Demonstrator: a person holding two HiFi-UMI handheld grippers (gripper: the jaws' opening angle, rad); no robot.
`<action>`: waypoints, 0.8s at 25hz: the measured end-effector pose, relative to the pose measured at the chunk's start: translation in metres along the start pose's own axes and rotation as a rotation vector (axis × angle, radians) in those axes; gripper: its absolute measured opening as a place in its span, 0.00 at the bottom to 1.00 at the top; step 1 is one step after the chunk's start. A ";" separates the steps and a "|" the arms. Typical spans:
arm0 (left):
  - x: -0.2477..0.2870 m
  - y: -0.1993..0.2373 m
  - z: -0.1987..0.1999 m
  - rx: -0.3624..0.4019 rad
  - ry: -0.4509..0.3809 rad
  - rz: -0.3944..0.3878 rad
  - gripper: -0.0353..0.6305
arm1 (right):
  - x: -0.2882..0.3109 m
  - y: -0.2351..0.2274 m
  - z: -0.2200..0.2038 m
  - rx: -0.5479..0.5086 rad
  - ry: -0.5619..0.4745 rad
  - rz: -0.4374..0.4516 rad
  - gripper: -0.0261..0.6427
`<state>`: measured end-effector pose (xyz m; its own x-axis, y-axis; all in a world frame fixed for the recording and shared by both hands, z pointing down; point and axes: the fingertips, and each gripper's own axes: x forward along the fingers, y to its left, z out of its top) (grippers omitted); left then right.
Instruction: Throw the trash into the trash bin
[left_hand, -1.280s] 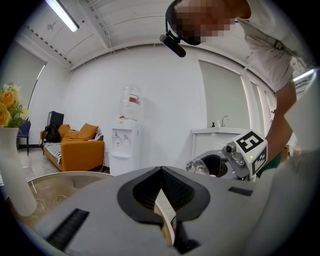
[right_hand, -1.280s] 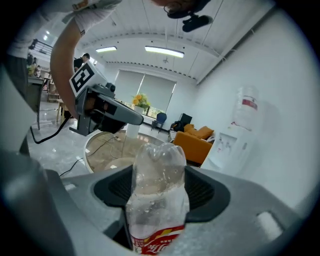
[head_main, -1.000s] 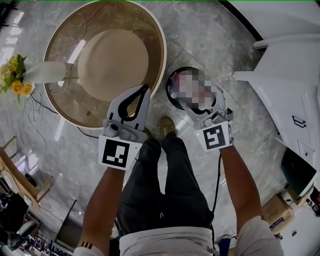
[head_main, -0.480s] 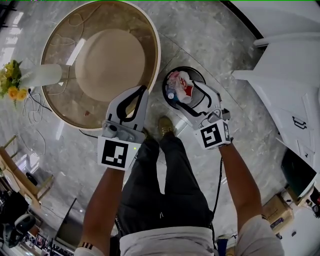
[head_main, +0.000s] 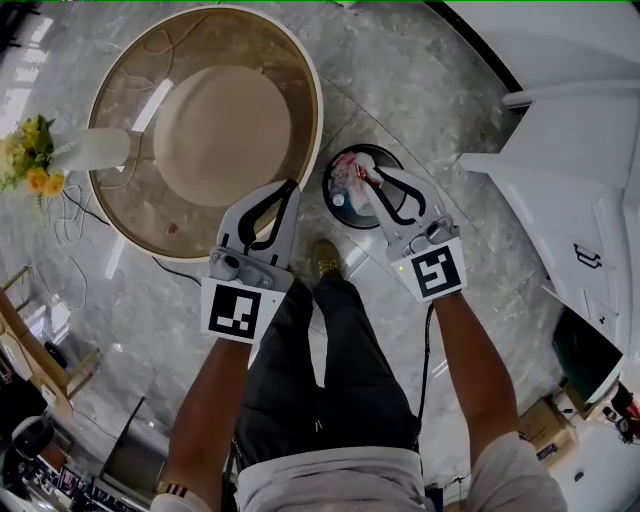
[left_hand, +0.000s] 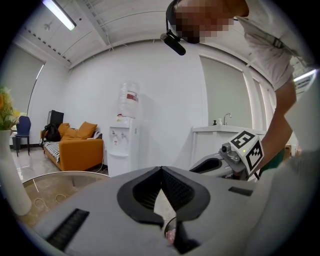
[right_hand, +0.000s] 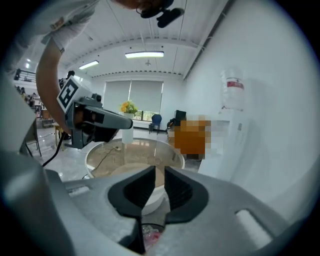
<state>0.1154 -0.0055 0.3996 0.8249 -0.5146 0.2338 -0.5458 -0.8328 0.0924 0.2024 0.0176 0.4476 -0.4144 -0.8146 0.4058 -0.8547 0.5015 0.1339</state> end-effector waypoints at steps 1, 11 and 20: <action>-0.001 0.000 0.005 0.001 -0.006 0.002 0.05 | 0.000 0.000 0.011 0.002 -0.017 0.001 0.11; -0.033 0.010 0.085 0.006 -0.092 0.038 0.05 | -0.006 0.022 0.151 0.125 -0.217 0.066 0.04; -0.080 0.011 0.152 0.005 -0.153 0.056 0.05 | -0.029 0.053 0.236 0.150 -0.283 0.102 0.04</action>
<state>0.0657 -0.0039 0.2351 0.8064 -0.5847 0.0885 -0.5909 -0.8030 0.0782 0.0955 -0.0007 0.2295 -0.5526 -0.8215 0.1407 -0.8322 0.5532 -0.0378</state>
